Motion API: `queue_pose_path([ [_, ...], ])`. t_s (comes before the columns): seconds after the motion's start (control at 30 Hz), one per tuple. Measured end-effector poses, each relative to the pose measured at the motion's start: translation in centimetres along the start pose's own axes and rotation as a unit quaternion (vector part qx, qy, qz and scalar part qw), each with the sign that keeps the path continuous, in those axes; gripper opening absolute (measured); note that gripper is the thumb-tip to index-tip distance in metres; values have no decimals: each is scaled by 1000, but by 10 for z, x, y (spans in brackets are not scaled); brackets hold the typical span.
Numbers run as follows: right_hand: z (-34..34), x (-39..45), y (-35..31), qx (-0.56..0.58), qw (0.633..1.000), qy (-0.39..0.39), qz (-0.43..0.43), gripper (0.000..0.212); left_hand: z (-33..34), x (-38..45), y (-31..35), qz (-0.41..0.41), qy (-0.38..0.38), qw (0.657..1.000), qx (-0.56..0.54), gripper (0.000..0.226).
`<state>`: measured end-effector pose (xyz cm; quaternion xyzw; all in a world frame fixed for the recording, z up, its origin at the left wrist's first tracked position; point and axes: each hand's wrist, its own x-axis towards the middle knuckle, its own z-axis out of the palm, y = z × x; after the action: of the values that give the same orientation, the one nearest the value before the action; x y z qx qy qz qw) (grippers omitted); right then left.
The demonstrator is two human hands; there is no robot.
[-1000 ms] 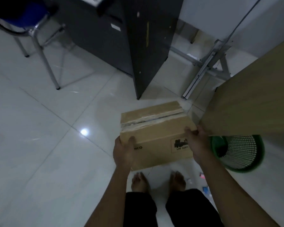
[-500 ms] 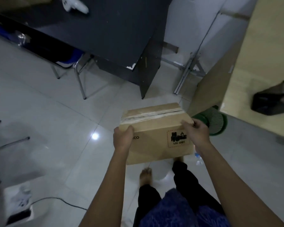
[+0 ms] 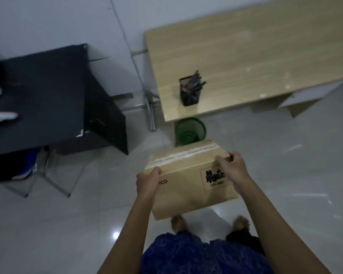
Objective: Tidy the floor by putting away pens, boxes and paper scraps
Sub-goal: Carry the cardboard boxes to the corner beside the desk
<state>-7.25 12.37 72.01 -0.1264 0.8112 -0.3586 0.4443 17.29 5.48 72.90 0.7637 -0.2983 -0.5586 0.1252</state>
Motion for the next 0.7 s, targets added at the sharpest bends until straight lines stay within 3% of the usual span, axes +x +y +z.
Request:
queue_pose_path([
  [0.17, -119, 5, 37, 91, 993, 64, 39, 39, 102, -48, 19, 47, -68, 994, 69, 66],
  [0.33, -253, 6, 71, 155, 982, 97, 37, 26, 219, -112, 29, 105, -105, 982, 114, 58],
  [0.47, -357, 9, 92, 177, 975, 132, 27, 24, 307, -167, 35, 131, -136, 974, 126, 42],
  [0.7, -501, 12, 126, 202, 950, 238, 22, 33, 448, -252, 42, 192, -188, 948, 169, 42],
])
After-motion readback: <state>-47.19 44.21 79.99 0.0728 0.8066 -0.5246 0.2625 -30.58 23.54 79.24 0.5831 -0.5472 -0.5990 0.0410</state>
